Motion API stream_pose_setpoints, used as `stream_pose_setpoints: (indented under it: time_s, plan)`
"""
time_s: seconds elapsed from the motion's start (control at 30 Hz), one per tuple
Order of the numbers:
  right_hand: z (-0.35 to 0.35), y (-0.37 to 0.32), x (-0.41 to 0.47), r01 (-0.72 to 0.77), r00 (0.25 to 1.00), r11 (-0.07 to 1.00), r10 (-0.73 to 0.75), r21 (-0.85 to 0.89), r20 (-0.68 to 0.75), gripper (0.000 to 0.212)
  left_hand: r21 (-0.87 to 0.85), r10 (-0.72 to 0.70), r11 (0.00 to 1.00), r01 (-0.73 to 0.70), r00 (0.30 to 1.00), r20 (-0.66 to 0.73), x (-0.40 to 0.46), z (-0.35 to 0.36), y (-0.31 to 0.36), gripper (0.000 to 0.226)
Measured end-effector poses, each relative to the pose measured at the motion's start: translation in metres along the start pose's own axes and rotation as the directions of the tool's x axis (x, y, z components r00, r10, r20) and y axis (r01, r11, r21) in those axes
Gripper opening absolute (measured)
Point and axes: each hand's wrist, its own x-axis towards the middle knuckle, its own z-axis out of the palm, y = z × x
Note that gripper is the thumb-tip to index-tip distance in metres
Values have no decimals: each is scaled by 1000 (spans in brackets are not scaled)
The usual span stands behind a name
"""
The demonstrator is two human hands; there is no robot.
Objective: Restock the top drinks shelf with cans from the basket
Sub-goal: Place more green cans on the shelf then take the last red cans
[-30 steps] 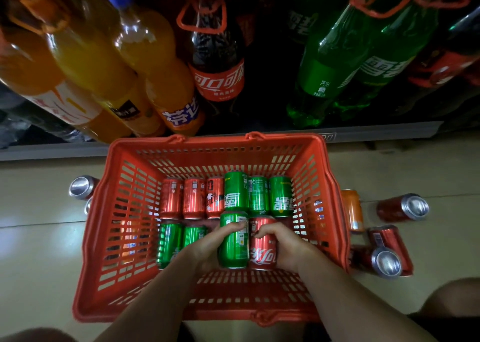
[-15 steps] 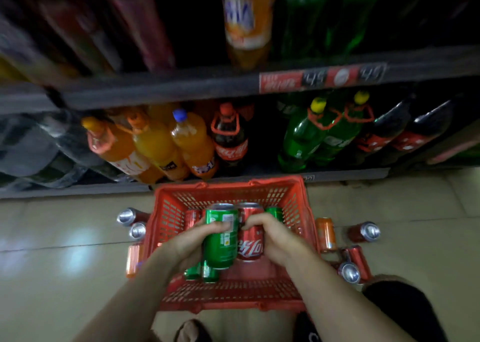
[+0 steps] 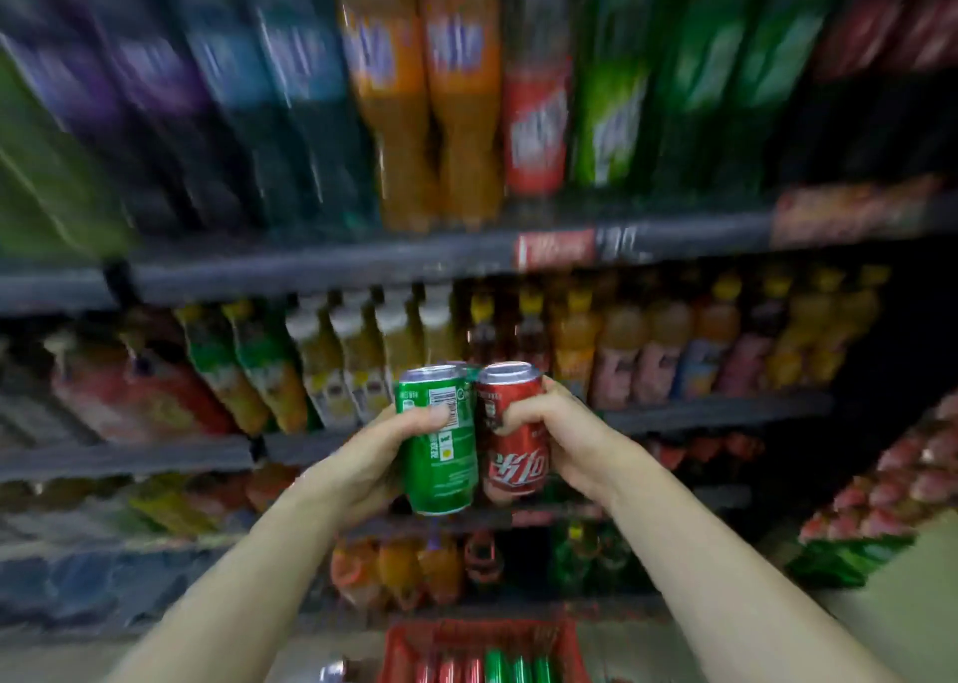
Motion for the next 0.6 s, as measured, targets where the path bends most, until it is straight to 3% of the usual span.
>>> stream_pose_setpoints:
  time_s: [0.07, 0.17, 0.27, 0.33, 0.47, 0.6]
  plan:
    - [9, -84, -22, 113, 993, 994, -112, -12, 30, 64, 34, 85, 996, -87, 995, 45, -20, 27, 78, 118]
    - [24, -190, -52, 270, 962, 963, -269, -11, 48, 55, 21, 230, 972, -233, 969, 93, -42, 62, 175, 95]
    - [32, -273, -76, 408, 912, 912, -406, -38, 56, 53, 74, 355, 928, -364, 928, 112, -59, 94, 253, 89]
    - [33, -315, -91, 505, 863, 861, -499, -68, 80, 56, 88, 441, 886, -455, 886, 140, -67, 109, 292, 83]
    - [36, -379, -114, 605, 796, 785, -599, -130, 89, 40, 139, 551, 811, -569, 821, 149, -78, 133, 346, 108]
    - [45, -429, -126, 688, 707, 675, -706, -264, 39, 36, 139, 611, 752, -644, 761, 219, -86, 146, 382, 95]
